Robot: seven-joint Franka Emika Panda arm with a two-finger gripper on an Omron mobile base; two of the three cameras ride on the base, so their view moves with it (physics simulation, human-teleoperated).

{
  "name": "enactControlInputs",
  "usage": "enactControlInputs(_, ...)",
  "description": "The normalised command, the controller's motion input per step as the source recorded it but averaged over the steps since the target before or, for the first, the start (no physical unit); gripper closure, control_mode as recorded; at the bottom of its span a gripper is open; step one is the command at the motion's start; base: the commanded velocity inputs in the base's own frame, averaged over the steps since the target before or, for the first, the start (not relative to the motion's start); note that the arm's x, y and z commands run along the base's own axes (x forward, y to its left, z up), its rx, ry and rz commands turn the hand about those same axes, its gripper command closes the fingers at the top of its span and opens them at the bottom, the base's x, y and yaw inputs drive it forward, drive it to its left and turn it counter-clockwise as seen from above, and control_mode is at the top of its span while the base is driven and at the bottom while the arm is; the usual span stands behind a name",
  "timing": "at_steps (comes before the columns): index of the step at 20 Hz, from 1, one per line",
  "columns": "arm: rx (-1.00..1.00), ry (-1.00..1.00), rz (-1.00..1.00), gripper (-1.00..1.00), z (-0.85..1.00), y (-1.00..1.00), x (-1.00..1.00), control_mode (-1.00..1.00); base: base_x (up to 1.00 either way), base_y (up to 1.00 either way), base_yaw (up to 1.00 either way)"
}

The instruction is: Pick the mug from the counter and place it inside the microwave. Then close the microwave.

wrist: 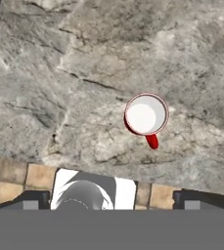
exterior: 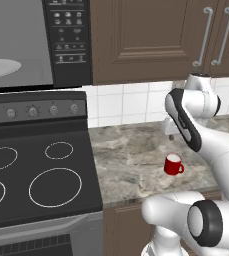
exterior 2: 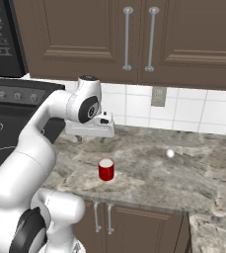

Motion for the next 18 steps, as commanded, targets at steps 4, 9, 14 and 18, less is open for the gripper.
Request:
enactControlInputs(4, -0.01, 0.02, 0.11, -1.00, -0.24, 0.00, 0.00, -1.00, 0.00, 0.00, 0.00)
enactControlInputs(9, 0.00, -0.02, 0.12, -1.00, -0.15, -0.09, 0.00, -1.00, 0.00, 0.00, 0.00)
enactControlInputs(14, 0.00, -0.12, 0.12, -1.00, -0.22, -0.11, 0.00, -1.00, 0.00, 0.00, 0.00)
enactControlInputs(18, 0.00, -0.08, 0.10, -1.00, -0.23, -0.01, 0.00, -1.00, 0.00, 0.00, 0.00)
